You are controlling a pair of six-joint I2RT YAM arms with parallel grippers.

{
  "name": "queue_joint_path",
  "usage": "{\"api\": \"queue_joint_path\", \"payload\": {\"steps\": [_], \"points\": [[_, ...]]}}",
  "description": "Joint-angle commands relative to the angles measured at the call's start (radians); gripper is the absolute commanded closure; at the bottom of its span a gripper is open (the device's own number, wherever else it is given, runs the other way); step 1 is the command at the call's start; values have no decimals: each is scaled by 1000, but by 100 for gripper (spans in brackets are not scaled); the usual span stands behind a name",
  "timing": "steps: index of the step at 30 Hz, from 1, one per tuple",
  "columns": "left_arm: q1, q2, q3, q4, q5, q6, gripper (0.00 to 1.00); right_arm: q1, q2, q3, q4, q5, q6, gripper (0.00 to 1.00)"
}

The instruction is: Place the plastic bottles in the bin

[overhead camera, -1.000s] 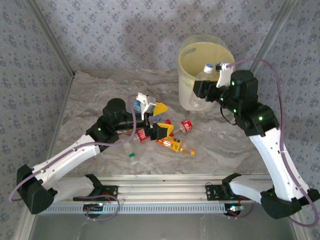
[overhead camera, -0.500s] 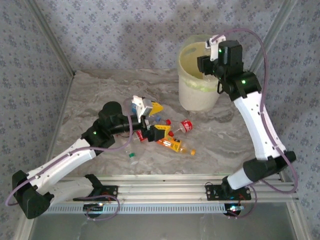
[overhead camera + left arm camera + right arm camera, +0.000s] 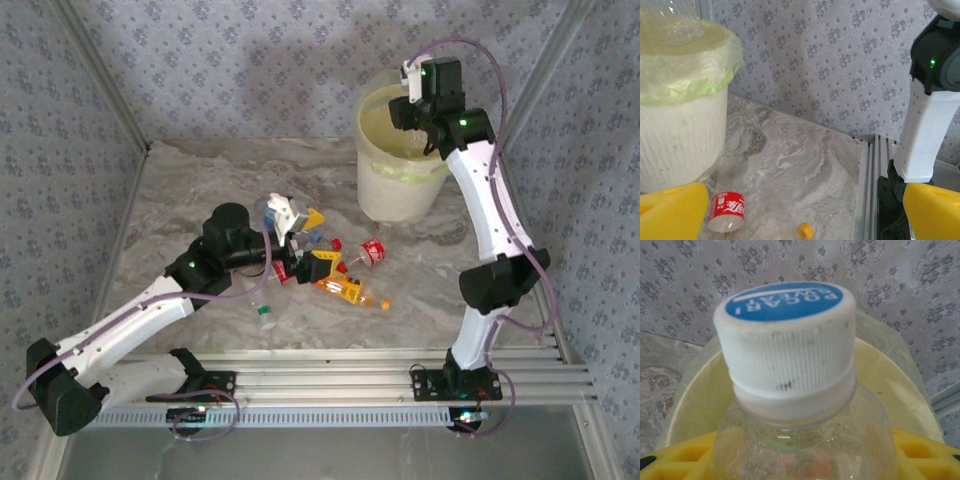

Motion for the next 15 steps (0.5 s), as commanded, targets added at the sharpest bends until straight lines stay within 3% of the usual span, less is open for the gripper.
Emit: {"api": "queue_joint_path", "payload": {"steps": [1,15], "points": [[-7,9,45,-19,27,7,0,-31,66,55,-89,-70,31,42],[-7,40,77,-71,69,4,0,-62,182,66,-188,-260,139,34]]}}
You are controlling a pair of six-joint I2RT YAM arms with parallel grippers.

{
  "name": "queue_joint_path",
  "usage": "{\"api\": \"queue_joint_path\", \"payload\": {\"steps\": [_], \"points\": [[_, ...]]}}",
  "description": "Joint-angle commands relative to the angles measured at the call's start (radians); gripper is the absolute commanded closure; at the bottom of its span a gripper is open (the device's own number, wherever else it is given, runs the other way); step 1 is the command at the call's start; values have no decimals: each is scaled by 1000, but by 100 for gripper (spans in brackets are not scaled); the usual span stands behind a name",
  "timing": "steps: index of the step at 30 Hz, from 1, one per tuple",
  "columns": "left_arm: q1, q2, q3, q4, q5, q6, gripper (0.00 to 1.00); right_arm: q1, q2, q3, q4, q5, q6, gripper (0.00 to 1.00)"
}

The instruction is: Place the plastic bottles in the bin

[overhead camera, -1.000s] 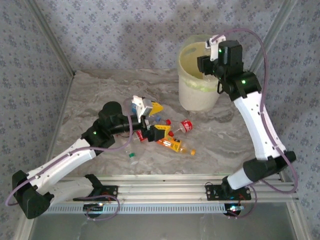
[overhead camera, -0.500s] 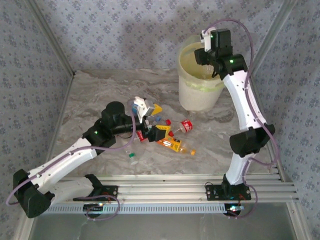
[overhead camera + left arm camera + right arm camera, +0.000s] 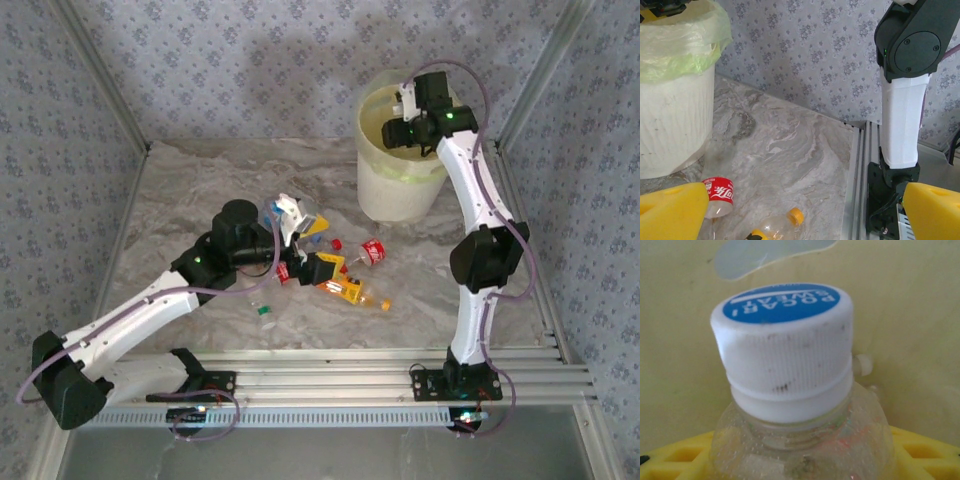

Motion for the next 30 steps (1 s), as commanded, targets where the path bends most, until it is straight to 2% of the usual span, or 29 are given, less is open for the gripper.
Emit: {"api": "queue_joint_path", "payload": {"steps": [1,9,17,24,30], "points": [[-7,-4,47,-15,25,6,0,-7,9,27,-43,-63,43,33],[-6,-4,55,-48,16,27,0,-27,-38,4,-19,-128,115,17],[-6,-6,67,-111,-46,86,0,-58,-172,-67,30,-164,178,4],[-6,-1,75,-151,-104,127,0,-62,-393,-265,144,-223,227,2],[-7,23,80,-168,-112,133,0,-61,-631,-580,333,-363,321,1]]}}
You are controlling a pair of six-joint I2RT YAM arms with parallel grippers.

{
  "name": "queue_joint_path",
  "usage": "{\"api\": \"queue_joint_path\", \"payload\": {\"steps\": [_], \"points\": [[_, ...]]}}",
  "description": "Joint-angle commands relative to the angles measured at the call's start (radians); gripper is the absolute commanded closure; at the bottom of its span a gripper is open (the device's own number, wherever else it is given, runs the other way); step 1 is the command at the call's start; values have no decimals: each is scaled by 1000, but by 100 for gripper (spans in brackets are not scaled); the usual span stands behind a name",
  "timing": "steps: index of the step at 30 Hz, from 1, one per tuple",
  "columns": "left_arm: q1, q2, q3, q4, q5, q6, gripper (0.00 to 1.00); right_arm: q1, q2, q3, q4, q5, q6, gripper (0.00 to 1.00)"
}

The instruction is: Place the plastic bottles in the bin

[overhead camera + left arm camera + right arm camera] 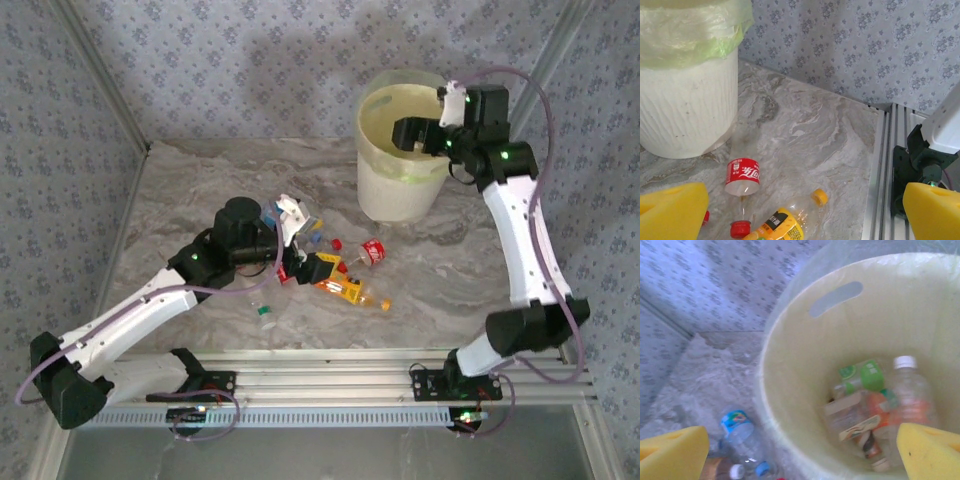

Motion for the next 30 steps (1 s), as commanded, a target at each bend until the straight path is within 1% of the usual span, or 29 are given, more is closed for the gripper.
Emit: {"api": "queue_joint_path", "payload": {"steps": [1,5,6,8,12,15,17,22,24,26,28,30], "points": [[-6,18,34,-26,-19,28,0,4,-102,-149,142,-128,91,1],[-6,39,66,-74,-72,17,0,51,-266,-366,214,-166,138,0],[-6,44,72,-88,-90,7,1,61,-292,-397,214,-171,141,0],[-7,58,97,-122,-128,-37,0,79,-355,-474,205,-200,143,0],[-6,83,137,-227,-236,-144,0,90,-455,-618,193,-320,147,0],[-7,85,134,-314,-331,-248,0,104,-516,-694,175,-405,145,0],[-7,72,119,-375,-414,-353,0,117,-547,-736,153,-448,140,0],[11,27,98,-579,-565,-622,1,169,-612,-843,141,-473,137,0],[37,13,80,-651,-577,-712,2,192,-625,-876,144,-469,137,0],[81,-2,35,-684,-536,-786,5,219,-631,-896,157,-453,146,0],[113,-14,-18,-677,-497,-824,8,238,-634,-903,167,-435,148,0],[128,-16,-60,-681,-497,-845,10,252,-630,-901,177,-422,152,0]]}}
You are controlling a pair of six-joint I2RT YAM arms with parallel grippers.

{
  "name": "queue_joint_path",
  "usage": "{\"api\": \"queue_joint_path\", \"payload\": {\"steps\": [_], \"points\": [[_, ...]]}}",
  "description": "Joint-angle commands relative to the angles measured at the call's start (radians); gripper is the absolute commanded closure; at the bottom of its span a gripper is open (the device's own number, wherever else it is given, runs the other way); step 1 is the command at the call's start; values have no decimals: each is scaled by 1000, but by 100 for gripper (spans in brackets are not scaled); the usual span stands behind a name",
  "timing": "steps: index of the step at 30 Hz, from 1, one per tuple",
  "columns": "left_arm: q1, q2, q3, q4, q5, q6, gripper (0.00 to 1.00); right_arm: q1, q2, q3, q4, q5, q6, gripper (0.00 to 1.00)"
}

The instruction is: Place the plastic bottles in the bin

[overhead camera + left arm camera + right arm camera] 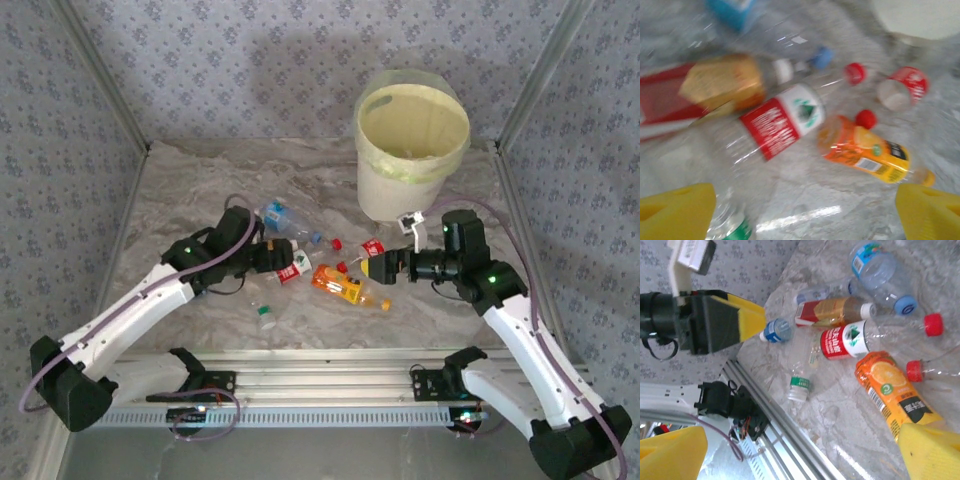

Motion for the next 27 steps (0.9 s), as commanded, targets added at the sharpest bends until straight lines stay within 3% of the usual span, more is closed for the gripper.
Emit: {"api": "queue_joint_path", "payload": {"steps": [1,13,27], "points": [[20,-5,-63,-88,1,-122,11,24,-9,-4,33,9,21,0],[72,133,-164,-48,45,-84,18,73,11,-3,47,56,20,0],[80,256,-187,-34,64,-33,18,81,24,2,38,87,17,0]]}}
